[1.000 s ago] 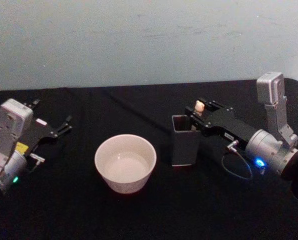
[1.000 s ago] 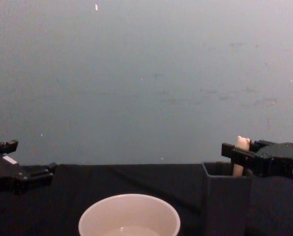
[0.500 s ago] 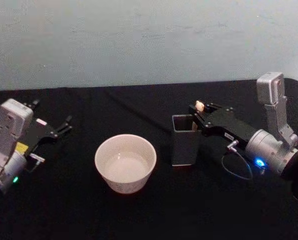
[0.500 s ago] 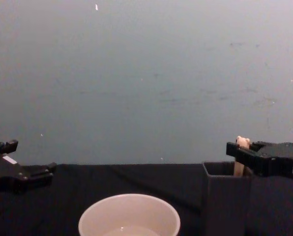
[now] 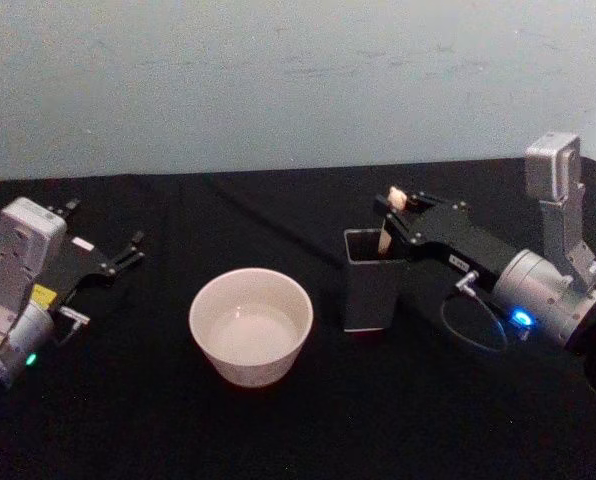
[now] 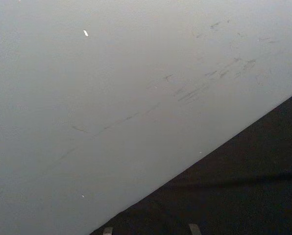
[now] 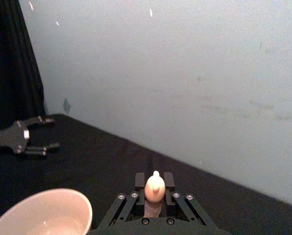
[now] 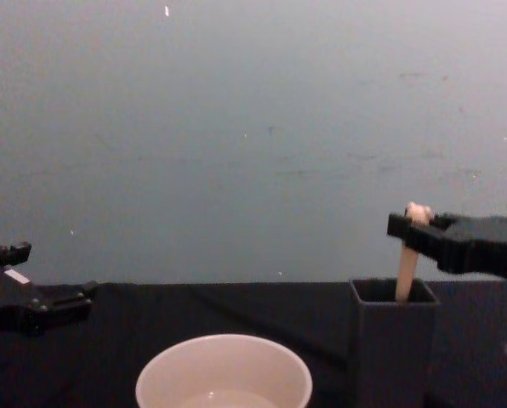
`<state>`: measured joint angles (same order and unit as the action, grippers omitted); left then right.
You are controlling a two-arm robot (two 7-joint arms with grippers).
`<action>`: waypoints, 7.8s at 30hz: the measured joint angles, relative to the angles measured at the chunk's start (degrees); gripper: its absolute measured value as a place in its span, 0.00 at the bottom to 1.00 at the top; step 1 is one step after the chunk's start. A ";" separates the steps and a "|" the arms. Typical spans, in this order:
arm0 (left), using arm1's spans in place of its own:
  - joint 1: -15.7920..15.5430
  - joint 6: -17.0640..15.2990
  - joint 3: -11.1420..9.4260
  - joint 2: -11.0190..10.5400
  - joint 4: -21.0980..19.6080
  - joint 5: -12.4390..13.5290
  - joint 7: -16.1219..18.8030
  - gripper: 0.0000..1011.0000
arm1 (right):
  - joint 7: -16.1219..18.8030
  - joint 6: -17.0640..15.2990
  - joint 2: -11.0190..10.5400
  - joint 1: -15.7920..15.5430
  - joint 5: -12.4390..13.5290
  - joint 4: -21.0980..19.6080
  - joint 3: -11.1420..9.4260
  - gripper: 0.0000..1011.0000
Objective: Pick up the stirring spoon with one hand, stir inside the cup, then place it back in its original position.
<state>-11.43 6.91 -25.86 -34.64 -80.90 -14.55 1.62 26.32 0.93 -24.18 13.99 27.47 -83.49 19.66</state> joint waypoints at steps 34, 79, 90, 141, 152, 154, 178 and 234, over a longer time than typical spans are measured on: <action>0.00 0.00 0.00 0.00 0.00 0.00 0.00 0.99 | 7.28 9.61 3.21 4.81 4.21 -1.14 1.54 0.21; 0.00 0.00 0.00 0.00 0.00 0.00 0.00 0.99 | 16.91 27.27 11.01 11.89 -6.35 23.35 12.08 0.21; 0.00 0.00 0.00 0.00 0.00 0.00 0.00 0.99 | 16.26 28.37 11.62 12.23 -8.17 24.46 12.03 0.21; 0.00 0.00 0.00 0.00 0.00 0.00 0.00 0.99 | 14.70 26.84 11.54 10.70 -7.58 21.59 11.91 0.21; 0.00 0.00 0.00 0.00 0.00 0.00 0.00 0.99 | 14.14 26.57 10.55 9.61 -7.79 20.17 10.70 0.21; 0.00 0.00 0.00 0.00 0.00 0.00 0.00 0.99 | 14.03 26.46 10.05 9.18 -7.80 19.55 10.39 0.21; 0.00 0.00 0.00 0.00 0.00 0.00 0.00 0.99 | 17.10 24.77 7.87 5.00 -5.85 12.57 12.98 0.21; 0.00 0.00 0.00 0.00 0.00 0.00 0.00 0.99 | 15.74 23.19 7.50 2.86 -6.09 10.75 11.93 0.21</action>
<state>-11.43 6.91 -25.86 -34.64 -80.90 -14.55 1.62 42.06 24.12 -16.68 16.85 21.38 -72.74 31.59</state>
